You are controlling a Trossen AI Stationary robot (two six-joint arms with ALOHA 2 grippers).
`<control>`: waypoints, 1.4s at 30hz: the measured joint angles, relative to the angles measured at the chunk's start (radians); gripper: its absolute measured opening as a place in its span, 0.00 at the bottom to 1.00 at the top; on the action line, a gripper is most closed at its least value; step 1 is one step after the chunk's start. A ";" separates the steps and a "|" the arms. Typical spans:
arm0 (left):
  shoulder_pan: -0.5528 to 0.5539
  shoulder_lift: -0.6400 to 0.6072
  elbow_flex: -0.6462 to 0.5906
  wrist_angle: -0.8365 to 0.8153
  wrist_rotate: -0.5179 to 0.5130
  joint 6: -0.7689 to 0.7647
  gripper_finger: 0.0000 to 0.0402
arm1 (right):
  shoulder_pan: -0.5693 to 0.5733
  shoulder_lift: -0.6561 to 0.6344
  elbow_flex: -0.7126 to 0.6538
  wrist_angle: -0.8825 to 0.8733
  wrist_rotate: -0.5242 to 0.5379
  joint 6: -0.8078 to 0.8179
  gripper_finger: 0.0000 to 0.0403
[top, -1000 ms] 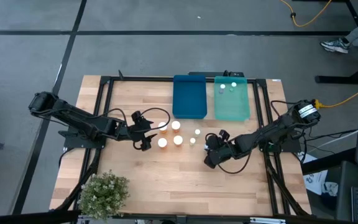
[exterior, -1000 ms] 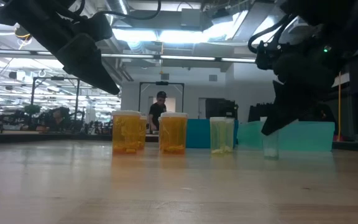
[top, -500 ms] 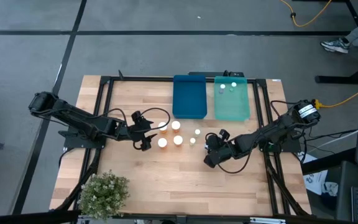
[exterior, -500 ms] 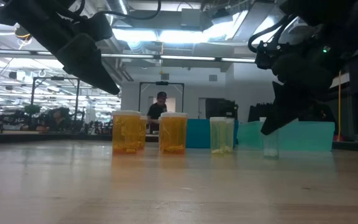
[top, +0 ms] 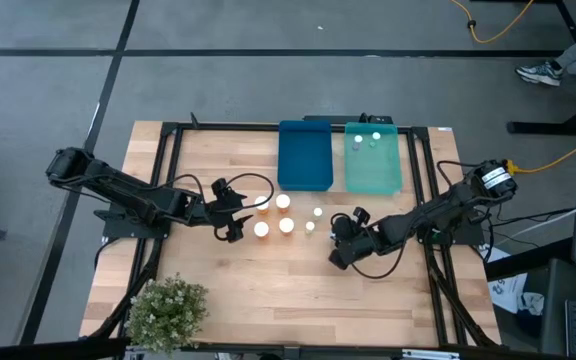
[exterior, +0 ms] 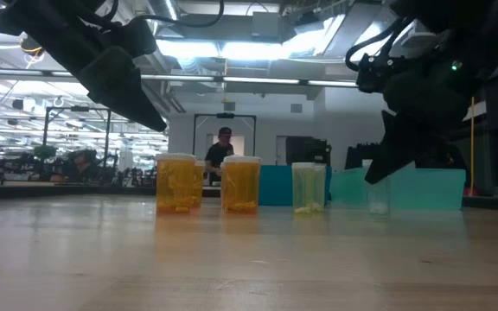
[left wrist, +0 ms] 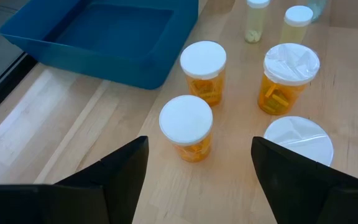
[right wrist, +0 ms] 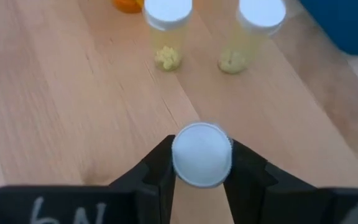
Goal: Pick and place medicine bottles into bin by pill shape (circle, oval)
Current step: Put the blue pill bottle into the green transparent bin
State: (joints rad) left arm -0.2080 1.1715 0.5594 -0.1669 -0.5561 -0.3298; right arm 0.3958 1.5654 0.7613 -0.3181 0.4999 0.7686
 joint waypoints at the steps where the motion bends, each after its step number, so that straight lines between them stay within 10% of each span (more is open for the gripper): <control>1: 0.000 0.000 0.000 0.000 0.000 0.000 0.69 | 0.000 -0.009 0.004 -0.018 0.000 -0.014 0.27; 24: 0.000 0.000 0.000 0.001 0.000 0.000 0.69 | -0.061 -0.331 0.115 -0.485 0.213 -0.014 0.26; 42: 0.000 0.000 0.000 0.004 0.000 0.000 0.69 | -0.627 -0.429 0.089 -0.488 0.200 -0.253 0.26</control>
State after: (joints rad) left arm -0.2081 1.1717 0.5594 -0.1631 -0.5564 -0.3302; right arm -0.2316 1.1361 0.8502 -0.8063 0.7000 0.5154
